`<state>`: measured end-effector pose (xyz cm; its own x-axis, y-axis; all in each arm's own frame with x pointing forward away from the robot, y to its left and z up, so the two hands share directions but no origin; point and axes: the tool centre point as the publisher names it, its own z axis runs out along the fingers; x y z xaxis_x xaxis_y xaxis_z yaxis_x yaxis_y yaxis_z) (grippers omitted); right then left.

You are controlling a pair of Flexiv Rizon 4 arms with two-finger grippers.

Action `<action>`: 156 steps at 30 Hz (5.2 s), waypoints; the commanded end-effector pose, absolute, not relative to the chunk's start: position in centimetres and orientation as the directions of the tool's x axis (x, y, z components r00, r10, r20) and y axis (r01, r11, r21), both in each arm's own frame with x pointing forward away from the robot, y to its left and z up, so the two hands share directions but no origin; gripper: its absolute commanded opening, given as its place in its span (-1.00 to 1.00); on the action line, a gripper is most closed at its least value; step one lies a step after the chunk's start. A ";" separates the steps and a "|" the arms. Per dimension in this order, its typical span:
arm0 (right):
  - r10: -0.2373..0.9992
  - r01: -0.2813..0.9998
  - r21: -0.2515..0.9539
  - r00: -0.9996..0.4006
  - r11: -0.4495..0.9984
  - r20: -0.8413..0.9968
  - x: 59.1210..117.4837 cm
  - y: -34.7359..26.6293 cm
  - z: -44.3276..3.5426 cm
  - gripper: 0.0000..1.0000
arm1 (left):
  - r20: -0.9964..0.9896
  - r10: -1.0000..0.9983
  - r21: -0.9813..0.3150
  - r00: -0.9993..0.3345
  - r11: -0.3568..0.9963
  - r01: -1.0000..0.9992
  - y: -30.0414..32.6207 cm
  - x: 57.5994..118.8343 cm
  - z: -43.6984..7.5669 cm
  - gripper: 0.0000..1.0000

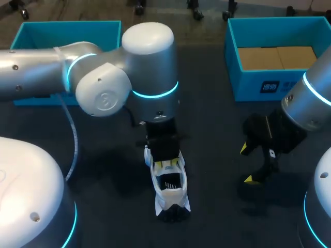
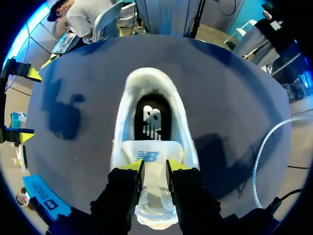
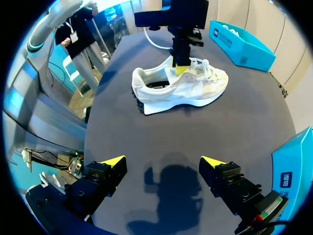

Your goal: Take the shoe out of the shoebox, open the shoe tongue, remove and reinsert the insole, then place the shoe into the shoebox

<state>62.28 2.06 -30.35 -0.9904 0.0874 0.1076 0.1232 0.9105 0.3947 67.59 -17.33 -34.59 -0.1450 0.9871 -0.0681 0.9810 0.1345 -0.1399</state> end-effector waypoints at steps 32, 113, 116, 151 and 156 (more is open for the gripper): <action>0.087 0.123 0.393 -0.991 0.911 0.106 62.2 2.1 -30.4 1.00 | 0.092 0.944 -0.167 -0.316 0.327 0.930 -15.3 64.4 -28.2 1.00; 0.087 0.123 0.393 -0.991 0.911 0.106 62.2 2.1 -30.4 1.00 | 0.054 -0.057 -0.049 -0.997 0.997 -0.059 -18.5 55.7 -38.5 1.00; 0.087 0.123 0.393 -0.991 0.911 0.106 62.2 2.1 -30.4 1.00 | 0.053 -0.072 -0.045 -0.996 0.996 -0.075 -18.4 55.8 -38.8 0.77; 0.087 0.123 0.393 -0.991 0.911 0.106 62.2 2.1 -30.4 1.00 | 0.220 0.143 -0.052 -0.965 0.989 0.135 -16.6 59.7 -32.4 -1.00; 0.087 0.123 0.393 -0.991 0.911 0.106 62.2 2.1 -30.4 1.00 | 0.215 0.170 -0.058 -0.962 0.985 0.162 -14.9 62.2 -27.8 -1.00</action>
